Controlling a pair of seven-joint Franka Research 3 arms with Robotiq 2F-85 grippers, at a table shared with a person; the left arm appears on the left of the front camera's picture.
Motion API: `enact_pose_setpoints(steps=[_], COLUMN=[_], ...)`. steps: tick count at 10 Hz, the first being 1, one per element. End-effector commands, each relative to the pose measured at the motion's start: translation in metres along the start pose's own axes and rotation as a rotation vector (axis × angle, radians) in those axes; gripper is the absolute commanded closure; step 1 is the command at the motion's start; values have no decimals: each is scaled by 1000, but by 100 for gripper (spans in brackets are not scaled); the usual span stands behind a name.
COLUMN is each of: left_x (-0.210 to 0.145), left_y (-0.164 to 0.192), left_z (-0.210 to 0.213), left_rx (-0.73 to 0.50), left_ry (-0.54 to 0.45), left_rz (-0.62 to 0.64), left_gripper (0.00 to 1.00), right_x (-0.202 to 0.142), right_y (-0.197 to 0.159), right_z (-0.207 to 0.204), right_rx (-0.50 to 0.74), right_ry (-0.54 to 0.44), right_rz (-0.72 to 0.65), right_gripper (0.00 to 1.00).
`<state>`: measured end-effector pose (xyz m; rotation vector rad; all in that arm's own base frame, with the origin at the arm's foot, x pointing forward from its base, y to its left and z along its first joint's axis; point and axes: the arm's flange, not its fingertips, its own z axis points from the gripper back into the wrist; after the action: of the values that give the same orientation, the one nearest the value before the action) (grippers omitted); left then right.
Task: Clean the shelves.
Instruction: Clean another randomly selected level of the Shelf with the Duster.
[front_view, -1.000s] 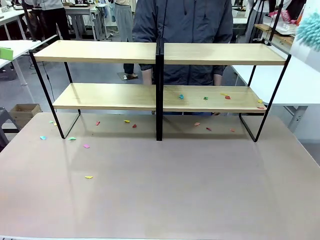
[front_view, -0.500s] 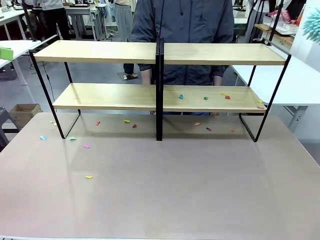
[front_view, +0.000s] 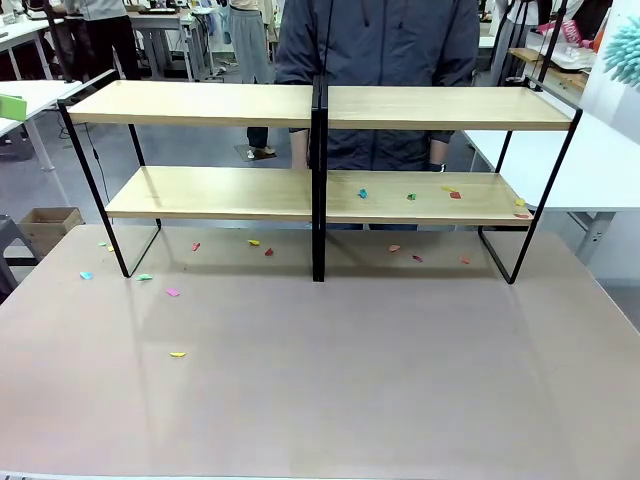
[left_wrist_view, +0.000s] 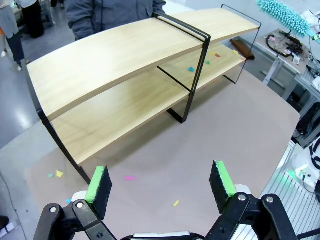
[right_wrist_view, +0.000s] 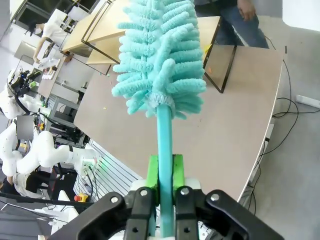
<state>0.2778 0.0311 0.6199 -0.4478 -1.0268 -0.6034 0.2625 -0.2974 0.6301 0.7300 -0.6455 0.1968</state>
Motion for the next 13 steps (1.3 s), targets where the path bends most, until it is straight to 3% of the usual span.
enact_pose_setpoints(steps=[1,9,13], left_x=[0,0,0], left_y=[1,1,1], left_z=[-1,-1,-1], left_rx=[-10,-10,-10], left_ry=[-6,-6,-6], left_rz=[1,1,1], left_gripper=[0,0,0], right_x=[0,0,-64], right_y=[1,0,85], right_z=[2,0,10], right_rx=[27,0,-31], right_ry=[-8,0,71], right_rz=[16,0,251], right_gripper=[87,87,87])
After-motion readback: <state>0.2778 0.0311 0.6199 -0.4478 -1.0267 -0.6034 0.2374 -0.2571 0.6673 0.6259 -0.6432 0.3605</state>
